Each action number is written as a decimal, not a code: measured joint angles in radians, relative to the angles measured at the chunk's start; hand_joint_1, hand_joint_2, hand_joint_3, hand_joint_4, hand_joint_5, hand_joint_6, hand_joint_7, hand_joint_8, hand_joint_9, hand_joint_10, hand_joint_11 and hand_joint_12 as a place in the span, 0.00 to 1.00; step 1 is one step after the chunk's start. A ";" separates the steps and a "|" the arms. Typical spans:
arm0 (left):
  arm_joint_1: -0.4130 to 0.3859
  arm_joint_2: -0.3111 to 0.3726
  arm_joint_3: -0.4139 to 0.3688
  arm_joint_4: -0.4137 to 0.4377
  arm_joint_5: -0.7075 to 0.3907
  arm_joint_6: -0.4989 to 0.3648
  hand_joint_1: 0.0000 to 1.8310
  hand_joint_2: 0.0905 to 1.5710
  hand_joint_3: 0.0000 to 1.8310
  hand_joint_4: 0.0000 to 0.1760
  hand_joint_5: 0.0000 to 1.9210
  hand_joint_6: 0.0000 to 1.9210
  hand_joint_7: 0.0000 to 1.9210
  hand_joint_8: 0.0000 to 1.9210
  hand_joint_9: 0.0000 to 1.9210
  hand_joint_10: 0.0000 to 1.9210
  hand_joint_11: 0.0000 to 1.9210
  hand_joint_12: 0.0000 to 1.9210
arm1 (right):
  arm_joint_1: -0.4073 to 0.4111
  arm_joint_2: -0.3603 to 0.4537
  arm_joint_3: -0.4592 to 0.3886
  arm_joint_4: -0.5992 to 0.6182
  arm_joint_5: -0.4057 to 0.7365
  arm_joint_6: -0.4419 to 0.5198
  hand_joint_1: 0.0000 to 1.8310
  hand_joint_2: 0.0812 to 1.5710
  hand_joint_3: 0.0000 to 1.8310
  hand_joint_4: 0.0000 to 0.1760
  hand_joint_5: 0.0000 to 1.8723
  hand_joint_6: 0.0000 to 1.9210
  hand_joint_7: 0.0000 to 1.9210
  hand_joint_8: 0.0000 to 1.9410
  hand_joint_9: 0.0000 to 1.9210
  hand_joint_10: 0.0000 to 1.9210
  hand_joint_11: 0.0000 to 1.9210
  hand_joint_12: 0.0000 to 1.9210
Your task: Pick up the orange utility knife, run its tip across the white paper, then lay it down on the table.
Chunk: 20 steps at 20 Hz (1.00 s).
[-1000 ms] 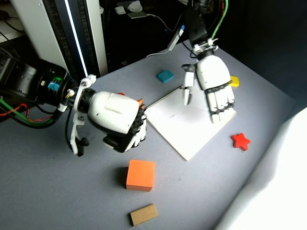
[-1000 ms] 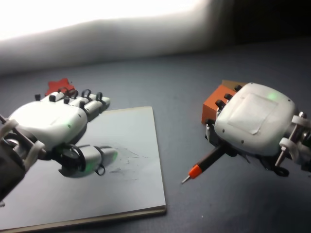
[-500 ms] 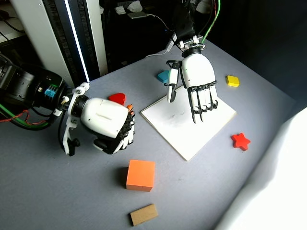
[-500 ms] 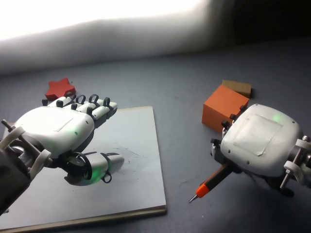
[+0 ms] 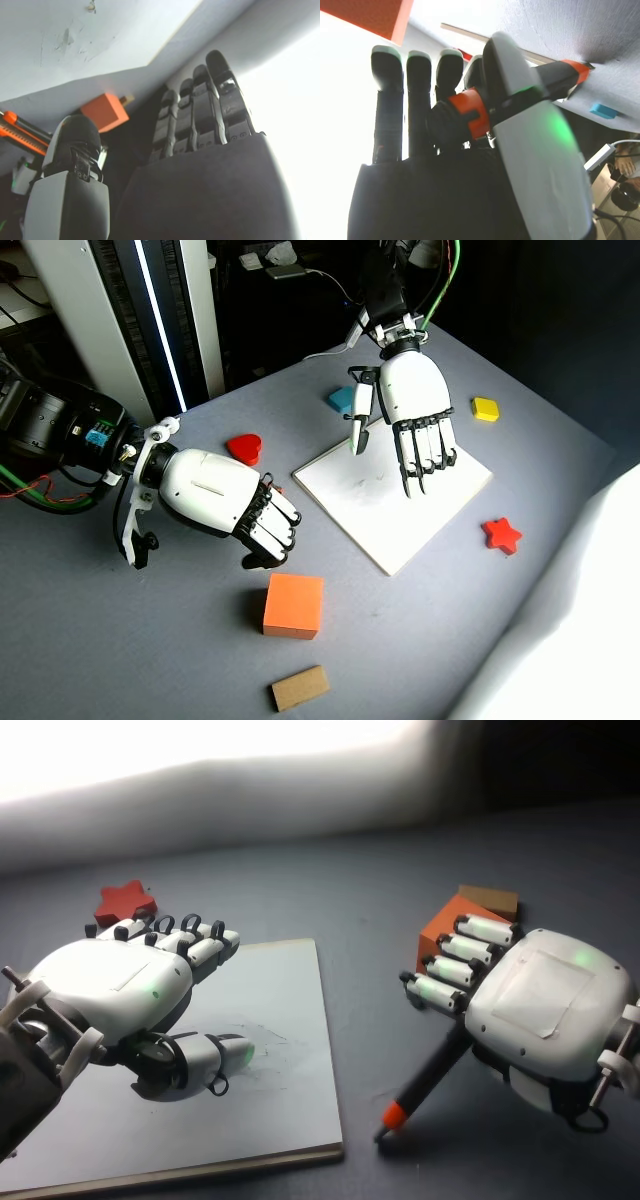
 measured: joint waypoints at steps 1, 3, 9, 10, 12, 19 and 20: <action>0.000 0.000 0.000 0.000 -0.003 0.000 0.14 0.81 0.00 0.13 0.03 0.00 0.05 0.00 0.09 0.00 0.00 0.40 | -0.001 0.010 -0.009 -0.002 0.005 0.000 0.47 0.76 0.00 0.00 0.03 0.26 0.14 0.19 0.04 0.50 0.00 0.82; 0.000 0.000 0.000 -0.003 -0.002 0.000 0.13 0.81 0.00 0.14 0.03 0.00 0.05 0.00 0.09 0.00 0.00 0.41 | -0.001 0.031 -0.030 -0.003 0.004 0.000 0.45 0.72 0.00 0.00 0.00 0.13 0.11 0.06 0.00 0.31 0.00 0.55; 0.001 0.000 0.000 -0.001 -0.002 0.000 0.15 0.81 0.00 0.12 0.05 0.00 0.05 0.00 0.09 0.00 0.00 0.41 | -0.003 0.130 -0.090 -0.001 0.004 0.027 0.31 0.67 0.00 0.00 0.00 0.00 0.03 0.00 0.00 0.00 0.00 0.00; 0.001 0.000 0.000 -0.001 -0.001 0.000 0.14 0.81 0.00 0.09 0.06 0.01 0.06 0.00 0.10 0.00 0.00 0.43 | -0.003 0.147 -0.104 0.015 0.002 0.034 0.19 0.71 0.00 0.00 0.00 0.00 0.03 0.01 0.01 0.00 0.00 0.00; -0.001 0.000 0.000 -0.001 -0.002 -0.001 0.18 0.79 0.00 0.05 0.16 0.02 0.19 0.02 0.17 0.03 0.00 0.60 | 0.001 0.217 -0.146 0.043 -0.043 0.058 0.08 0.76 0.01 0.00 0.03 0.01 0.08 0.02 0.04 0.02 0.00 0.00; -0.032 0.037 -0.003 -0.022 0.002 -0.013 0.25 0.80 0.00 0.00 0.42 0.33 0.39 0.68 0.33 0.80 0.19 0.99 | -0.046 0.365 -0.270 0.135 -0.078 0.159 0.06 0.85 0.01 0.00 0.43 0.72 0.56 0.74 0.49 0.95 0.36 1.00; -0.052 0.045 -0.010 -0.034 -0.022 0.006 0.25 0.81 0.00 0.00 0.40 0.48 0.42 0.73 0.37 0.85 0.22 1.00 | -0.052 0.380 -0.286 0.156 -0.078 0.163 0.03 0.87 0.01 0.00 0.49 0.80 0.63 0.79 0.58 0.99 0.48 1.00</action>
